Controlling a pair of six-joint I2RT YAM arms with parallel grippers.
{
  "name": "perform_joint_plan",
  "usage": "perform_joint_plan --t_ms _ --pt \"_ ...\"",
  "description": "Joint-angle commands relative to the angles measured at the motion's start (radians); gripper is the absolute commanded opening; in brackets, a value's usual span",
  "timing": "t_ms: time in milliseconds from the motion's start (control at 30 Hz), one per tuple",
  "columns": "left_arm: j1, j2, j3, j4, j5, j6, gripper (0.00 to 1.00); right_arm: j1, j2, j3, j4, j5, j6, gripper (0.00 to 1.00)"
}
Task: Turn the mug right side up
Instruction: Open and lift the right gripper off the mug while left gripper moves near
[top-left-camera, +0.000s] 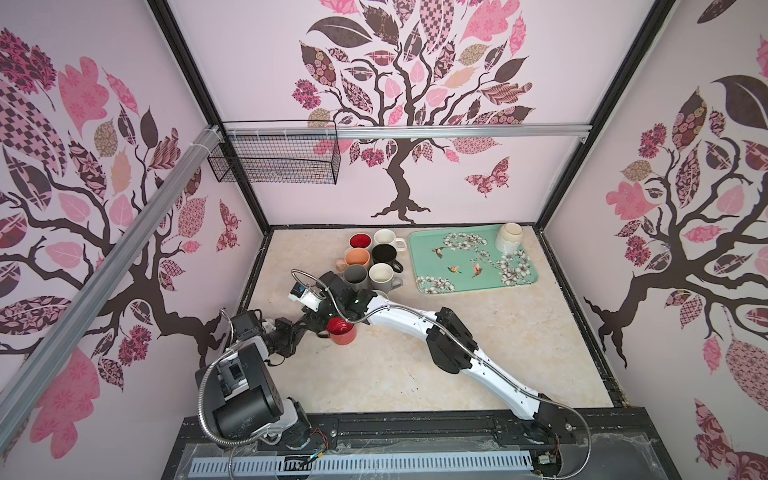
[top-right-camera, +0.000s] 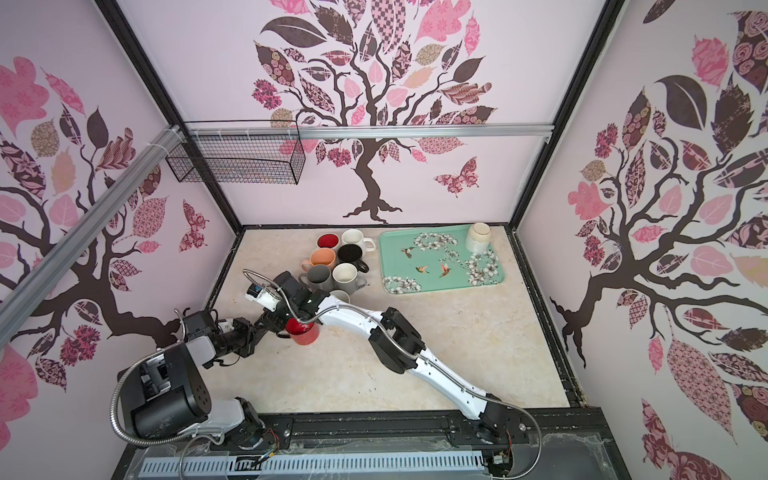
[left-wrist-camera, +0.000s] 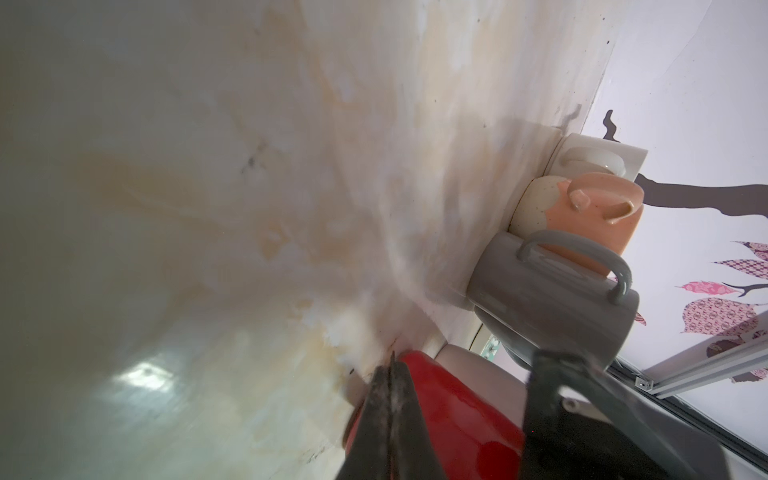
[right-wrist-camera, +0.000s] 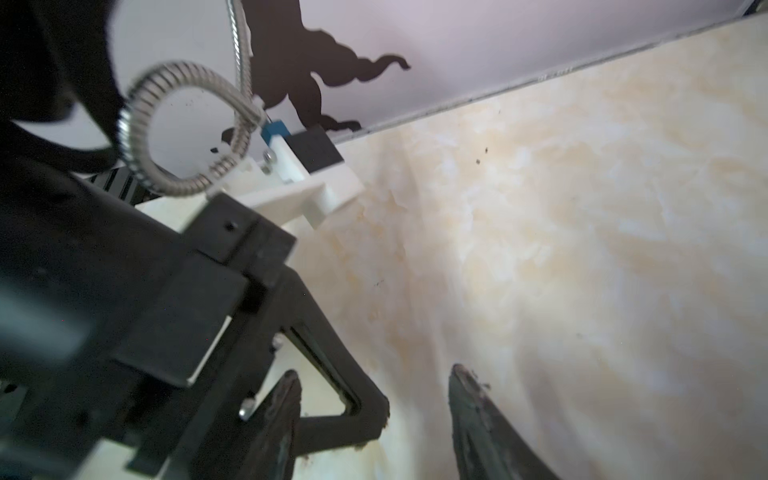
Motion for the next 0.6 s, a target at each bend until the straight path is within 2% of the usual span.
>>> perform_joint_plan --t_ms 0,133,200,400,567 --pt "-0.006 -0.076 -0.023 -0.057 0.001 0.029 0.08 -0.007 -0.107 -0.053 -0.101 0.011 0.023 0.59" --pt "-0.007 -0.180 -0.015 -0.165 -0.042 0.055 0.10 -0.021 -0.197 -0.116 -0.095 0.021 0.064 0.59" --pt "-0.021 -0.230 -0.008 -0.227 -0.075 0.065 0.07 -0.031 -0.274 -0.159 -0.086 0.022 0.090 0.59" --pt "-0.196 -0.350 0.015 -0.366 -0.198 0.016 0.03 -0.052 -0.443 -0.260 -0.077 0.052 0.116 0.60" --pt "-0.250 -0.346 0.059 -0.494 -0.245 0.049 0.00 -0.072 -0.567 -0.334 -0.116 0.078 0.117 0.60"
